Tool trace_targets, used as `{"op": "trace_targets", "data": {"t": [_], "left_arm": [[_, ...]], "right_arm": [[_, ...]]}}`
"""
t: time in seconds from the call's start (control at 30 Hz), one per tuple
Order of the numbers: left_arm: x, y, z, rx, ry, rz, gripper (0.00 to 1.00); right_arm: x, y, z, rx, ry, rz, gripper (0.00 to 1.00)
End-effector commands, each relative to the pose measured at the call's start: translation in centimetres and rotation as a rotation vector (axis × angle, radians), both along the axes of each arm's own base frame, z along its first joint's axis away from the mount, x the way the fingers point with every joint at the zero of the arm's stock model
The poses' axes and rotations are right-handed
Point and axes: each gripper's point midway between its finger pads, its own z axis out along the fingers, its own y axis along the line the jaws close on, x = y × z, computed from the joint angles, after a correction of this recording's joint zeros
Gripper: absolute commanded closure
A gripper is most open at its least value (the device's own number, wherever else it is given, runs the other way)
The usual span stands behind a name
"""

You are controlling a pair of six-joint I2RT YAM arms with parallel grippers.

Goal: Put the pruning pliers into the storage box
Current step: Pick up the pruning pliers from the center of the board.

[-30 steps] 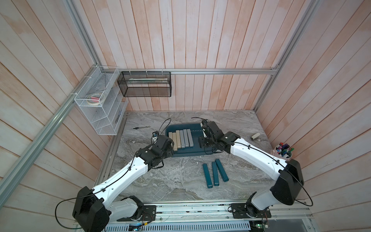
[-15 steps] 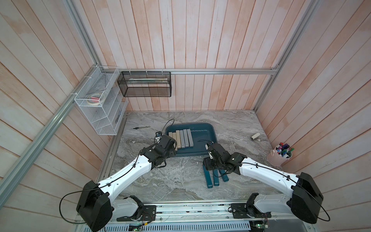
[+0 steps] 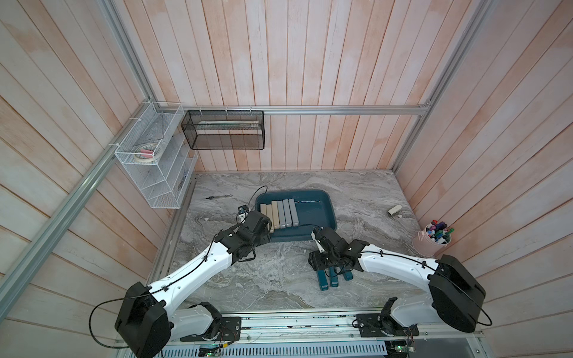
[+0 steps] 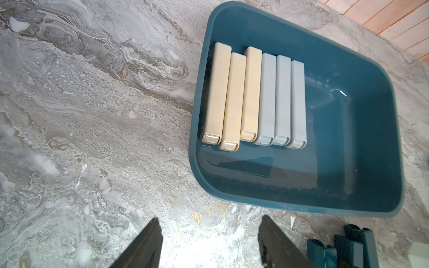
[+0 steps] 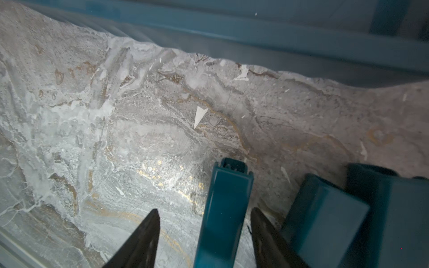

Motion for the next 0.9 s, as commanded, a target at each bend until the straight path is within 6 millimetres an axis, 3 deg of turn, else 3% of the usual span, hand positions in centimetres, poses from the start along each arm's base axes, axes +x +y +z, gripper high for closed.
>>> {"op": "trace_targets", "data": {"t": [0.0, 0.7, 0.87], "left_arm": [[-0.7, 0.8, -0.2, 0.009, -0.001, 0.026, 0.31], [-0.4, 0.4, -0.8, 0.008, 0.005, 0.015, 0.3], [-0.3, 0.4, -0.7, 0.012, 0.003, 0.016, 0.3]], "right_arm": [[-0.5, 0.5, -0.5, 0.013, 0.027, 0.012, 0.37], [-1.4, -1.1, -3.1, -0.074, 0.088, -0.015, 0.4], [-1.3, -0.8, -3.1, -0.073, 0.091, -0.009, 0.48]]}}
